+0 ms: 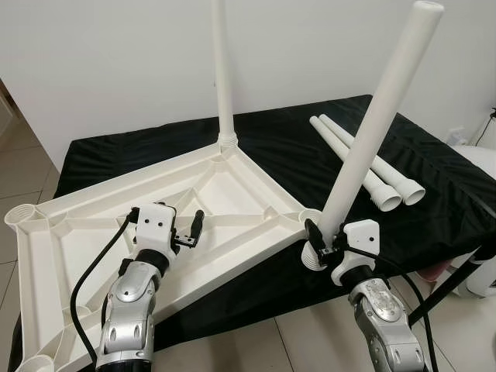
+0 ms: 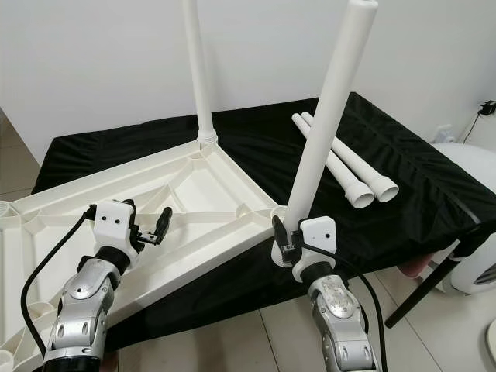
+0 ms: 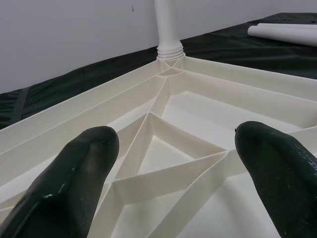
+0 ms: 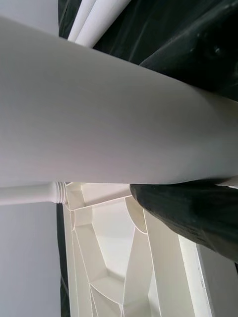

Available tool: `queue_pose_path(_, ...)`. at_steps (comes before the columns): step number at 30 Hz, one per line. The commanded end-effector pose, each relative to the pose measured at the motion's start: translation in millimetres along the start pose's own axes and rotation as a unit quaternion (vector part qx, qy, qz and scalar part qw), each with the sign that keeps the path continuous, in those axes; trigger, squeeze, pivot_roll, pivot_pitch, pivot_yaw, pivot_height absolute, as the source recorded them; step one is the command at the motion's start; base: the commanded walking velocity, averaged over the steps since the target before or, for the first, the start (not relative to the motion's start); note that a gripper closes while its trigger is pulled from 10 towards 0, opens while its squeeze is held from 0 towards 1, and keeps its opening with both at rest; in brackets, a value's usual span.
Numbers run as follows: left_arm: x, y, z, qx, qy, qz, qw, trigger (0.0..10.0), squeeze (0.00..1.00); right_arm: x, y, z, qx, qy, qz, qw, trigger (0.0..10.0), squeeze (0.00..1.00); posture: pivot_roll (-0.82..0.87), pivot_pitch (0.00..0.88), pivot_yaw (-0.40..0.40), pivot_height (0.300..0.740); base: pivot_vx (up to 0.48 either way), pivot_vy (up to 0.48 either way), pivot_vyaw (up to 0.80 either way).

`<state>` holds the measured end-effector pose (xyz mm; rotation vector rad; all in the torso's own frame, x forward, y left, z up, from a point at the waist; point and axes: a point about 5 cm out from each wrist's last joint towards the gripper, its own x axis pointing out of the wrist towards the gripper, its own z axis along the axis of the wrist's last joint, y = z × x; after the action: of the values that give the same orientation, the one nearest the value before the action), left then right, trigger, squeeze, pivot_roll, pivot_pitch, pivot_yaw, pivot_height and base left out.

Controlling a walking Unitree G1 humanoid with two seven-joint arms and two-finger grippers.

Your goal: Building children table

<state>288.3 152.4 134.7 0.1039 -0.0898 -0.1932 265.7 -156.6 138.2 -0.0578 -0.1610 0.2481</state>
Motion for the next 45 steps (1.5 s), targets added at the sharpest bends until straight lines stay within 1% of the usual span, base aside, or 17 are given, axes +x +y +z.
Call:
queue_pose_path(1,-4.7,-4.4,-6.5,-0.025,0.011,0.080,0.996,10.0,0.00,1.3,1.9,0.9,-0.004,-0.007,0.004,1.000,10.0,0.00,-0.09,0.000,0.053,0.740,0.000,0.000,0.00)
queue_pose_path(11,-5.0,-4.7,-6.4,-0.026,0.010,0.081,0.996,10.0,0.00,1.5,2.3,1.7,-0.005,-0.008,0.005,1.000,10.0,0.00,-0.09,0.000,0.050,0.740,0.000,0.000,0.00)
queue_pose_path(30,-0.1,-3.8,-0.6,-0.022,0.000,0.079,0.997,10.0,0.00,4.2,2.0,3.5,-0.004,-0.011,0.004,1.000,10.0,0.00,-0.08,0.000,0.054,0.740,0.000,0.000,0.00)
queue_pose_path(39,-0.7,-3.0,0.6,-0.019,-0.003,0.078,0.997,10.0,0.00,3.2,1.3,3.2,-0.006,-0.009,0.005,1.000,10.0,0.00,-0.08,0.002,0.052,0.740,0.000,0.000,0.00)
queue_pose_path(45,-0.2,-4.7,1.2,-0.021,-0.003,0.077,0.997,10.0,0.00,3.5,0.4,4.2,-0.007,-0.010,0.004,1.000,10.0,0.00,-0.09,0.003,0.051,0.740,0.000,0.000,0.00)
